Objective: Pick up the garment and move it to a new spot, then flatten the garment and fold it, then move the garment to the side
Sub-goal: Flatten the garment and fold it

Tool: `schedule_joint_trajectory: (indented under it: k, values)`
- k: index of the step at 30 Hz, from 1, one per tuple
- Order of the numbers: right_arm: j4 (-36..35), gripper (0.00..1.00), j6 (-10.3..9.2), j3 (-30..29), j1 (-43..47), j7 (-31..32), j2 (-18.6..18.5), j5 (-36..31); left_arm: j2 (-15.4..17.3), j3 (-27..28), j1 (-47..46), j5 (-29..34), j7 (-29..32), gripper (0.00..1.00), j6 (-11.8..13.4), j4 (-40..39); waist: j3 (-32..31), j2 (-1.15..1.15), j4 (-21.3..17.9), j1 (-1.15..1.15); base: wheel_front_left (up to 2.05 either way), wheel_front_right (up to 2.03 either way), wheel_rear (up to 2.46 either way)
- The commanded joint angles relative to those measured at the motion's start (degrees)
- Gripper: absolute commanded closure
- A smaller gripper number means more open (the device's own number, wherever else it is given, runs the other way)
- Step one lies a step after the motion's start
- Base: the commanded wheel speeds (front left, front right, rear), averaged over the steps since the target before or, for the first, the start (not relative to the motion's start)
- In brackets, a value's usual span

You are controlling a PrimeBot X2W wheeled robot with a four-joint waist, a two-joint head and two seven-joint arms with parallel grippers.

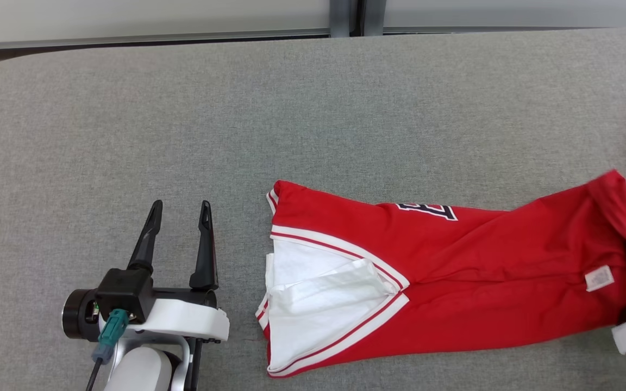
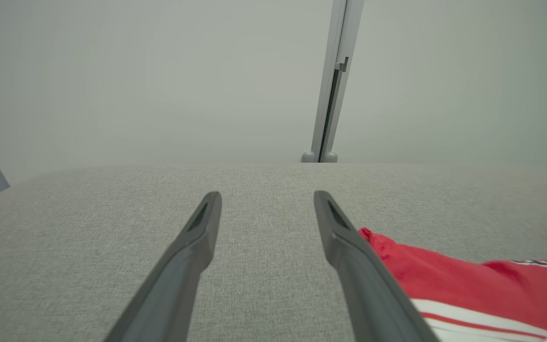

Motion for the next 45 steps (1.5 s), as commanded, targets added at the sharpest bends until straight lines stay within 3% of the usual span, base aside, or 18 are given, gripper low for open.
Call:
schedule_joint_trajectory:
  k: [1,6,8,13,20,27,29,30,39,45]
  values:
    - [-2.8,1.00,-0.02,0.3,-0.2,1.1,0.2,-0.7,0.1,0.5,0.4,0.4,-0.2,0.00,0.1,-0.2,-0.4,0.00,-0.3,0.00,0.00,0.00,0.00]
    - [-14.9,1.00,-0.01,4.0,-2.1,7.5,3.0,-2.5,0.1,0.5,0.3,0.8,-0.2,0.00,0.0,0.2,-1.1,0.00,-0.7,0.00,0.00,0.00,0.00]
    - [-16.7,1.00,-0.01,5.0,-2.6,8.8,3.6,-3.2,0.1,0.5,0.1,0.9,-0.2,0.00,-0.1,0.4,-1.2,0.00,-0.6,0.00,0.00,0.00,0.00]
    - [-20.9,1.00,-0.01,13.7,-6.1,13.1,9.8,-2.5,-0.2,-0.1,-0.9,0.9,-0.2,0.00,-0.5,1.1,-1.4,0.00,0.6,0.00,0.00,0.00,0.00]
    - [-13.5,1.00,0.00,26.4,-11.0,12.3,18.7,0.0,-1.0,-0.9,-1.6,0.7,-0.2,0.00,-1.0,1.5,-0.9,0.00,3.2,0.00,0.00,0.00,0.00]
    - [-3.3,1.00,-0.01,33.9,-14.0,10.3,20.3,2.1,-1.7,-0.9,-1.9,0.6,-0.2,0.00,-1.0,2.0,-0.1,0.00,4.8,0.00,0.00,0.00,0.00]
    - [-1.9,0.43,0.00,35.3,-14.9,8.8,20.1,2.5,-1.8,-0.8,-2.0,0.9,-0.2,0.00,-0.9,2.2,0.0,0.00,4.8,0.00,0.00,0.00,0.00]
    - [-1.2,0.00,0.00,36.1,-15.3,8.0,19.9,2.3,-1.8,-0.7,-2.1,1.1,-0.2,0.00,-0.8,2.3,0.1,0.00,4.7,0.00,0.00,0.00,0.00]
    - [-3.5,0.00,-0.01,37.2,-18.7,-4.0,18.0,3.4,-2.0,-0.1,-2.0,1.9,-0.2,0.00,-1.0,2.1,-0.3,0.00,3.1,0.00,0.00,0.00,0.00]
    - [-7.1,0.00,-0.01,27.4,-17.3,-6.9,13.2,0.6,-1.4,0.5,-1.8,2.4,-0.2,0.00,-1.2,2.3,-0.7,0.00,1.8,0.00,0.00,0.00,0.00]
